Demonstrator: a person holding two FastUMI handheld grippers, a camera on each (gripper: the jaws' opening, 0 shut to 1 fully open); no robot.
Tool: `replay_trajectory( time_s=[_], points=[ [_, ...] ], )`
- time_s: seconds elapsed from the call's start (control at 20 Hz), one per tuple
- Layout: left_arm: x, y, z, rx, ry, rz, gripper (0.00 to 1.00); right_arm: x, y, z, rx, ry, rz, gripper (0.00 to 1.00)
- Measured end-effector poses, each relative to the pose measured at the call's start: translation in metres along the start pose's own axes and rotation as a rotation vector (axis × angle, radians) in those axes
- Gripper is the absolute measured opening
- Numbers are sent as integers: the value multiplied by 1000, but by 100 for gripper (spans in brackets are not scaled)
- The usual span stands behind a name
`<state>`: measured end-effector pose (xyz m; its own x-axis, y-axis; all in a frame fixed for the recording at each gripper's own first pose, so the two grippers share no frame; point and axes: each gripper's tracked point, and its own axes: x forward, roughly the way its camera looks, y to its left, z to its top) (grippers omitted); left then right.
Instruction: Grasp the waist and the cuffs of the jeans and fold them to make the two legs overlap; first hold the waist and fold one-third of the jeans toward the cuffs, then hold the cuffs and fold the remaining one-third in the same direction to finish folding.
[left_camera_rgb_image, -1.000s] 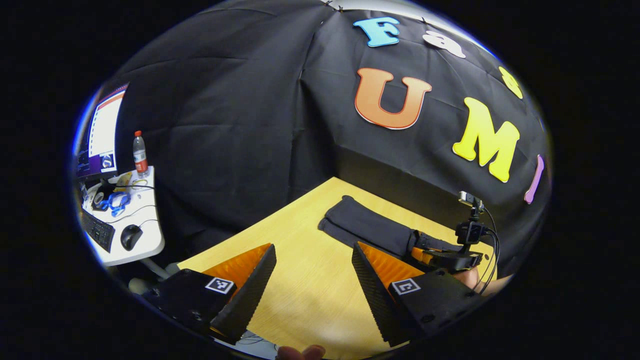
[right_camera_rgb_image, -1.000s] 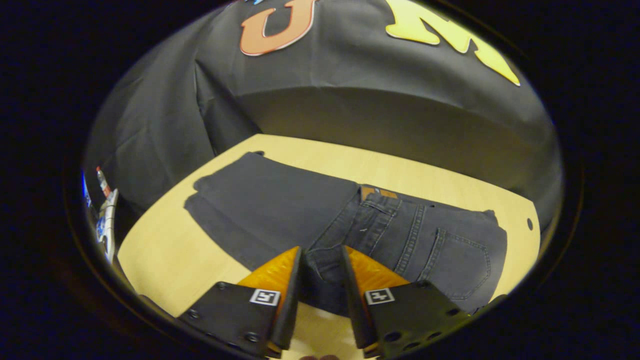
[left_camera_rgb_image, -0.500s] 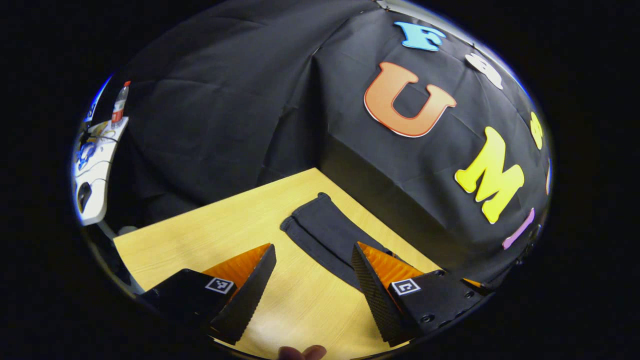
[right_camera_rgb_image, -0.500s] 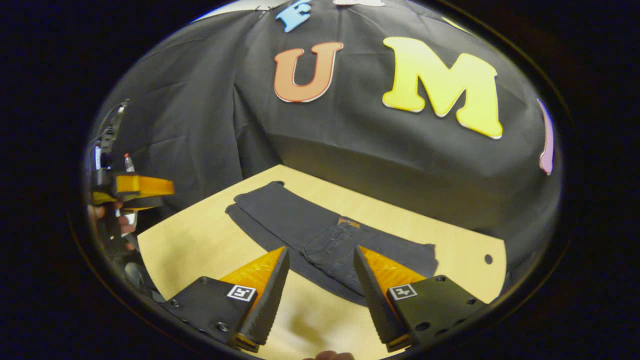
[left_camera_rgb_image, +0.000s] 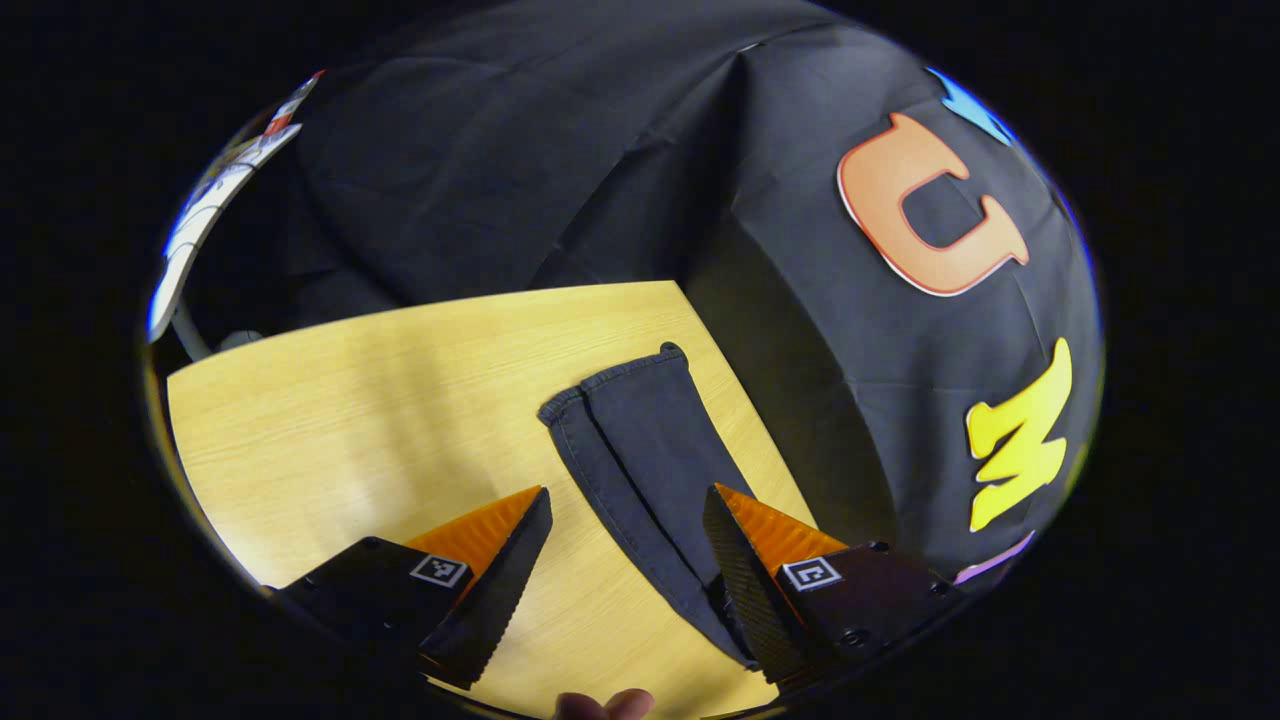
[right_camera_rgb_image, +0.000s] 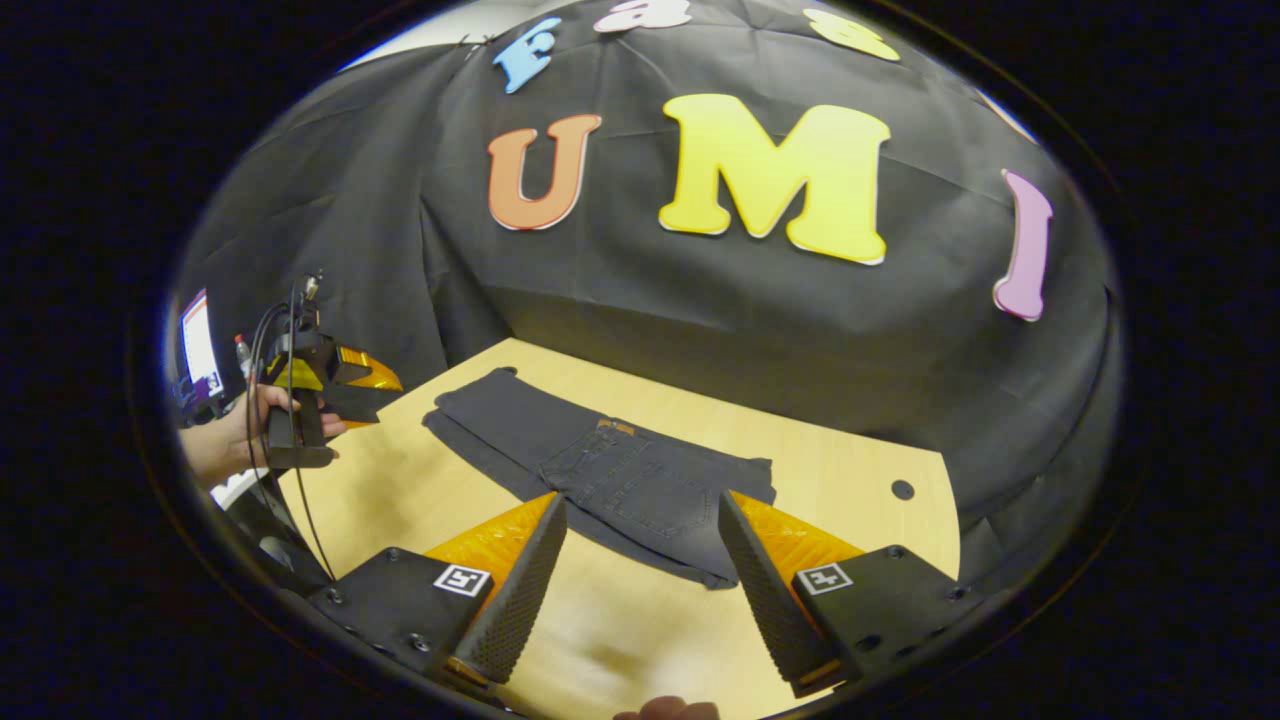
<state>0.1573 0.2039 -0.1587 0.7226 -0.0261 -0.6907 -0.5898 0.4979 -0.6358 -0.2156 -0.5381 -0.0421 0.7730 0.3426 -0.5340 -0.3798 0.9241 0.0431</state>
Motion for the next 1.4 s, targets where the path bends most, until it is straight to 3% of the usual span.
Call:
replay_trajectory(
  time_s=[0.15,0.35,0.45,0.55,1.1,1.4],
  points=[
    [27,3,7,-42,73,43,98,-6,-24,-9,40,13,-35,96],
    [57,-1,24,-312,162,66,98,-16,-49,-23,55,42,-61,96],
    [67,9,27,-362,180,123,98,-18,-61,-33,73,65,-82,96],
    [78,24,25,-354,192,194,98,-20,-71,-38,104,83,-96,96],
    [126,25,18,-402,232,253,98,-8,-103,-51,226,141,-132,96],
    [136,21,21,-379,238,282,98,-4,-119,-73,335,173,-165,96]
  ],
)
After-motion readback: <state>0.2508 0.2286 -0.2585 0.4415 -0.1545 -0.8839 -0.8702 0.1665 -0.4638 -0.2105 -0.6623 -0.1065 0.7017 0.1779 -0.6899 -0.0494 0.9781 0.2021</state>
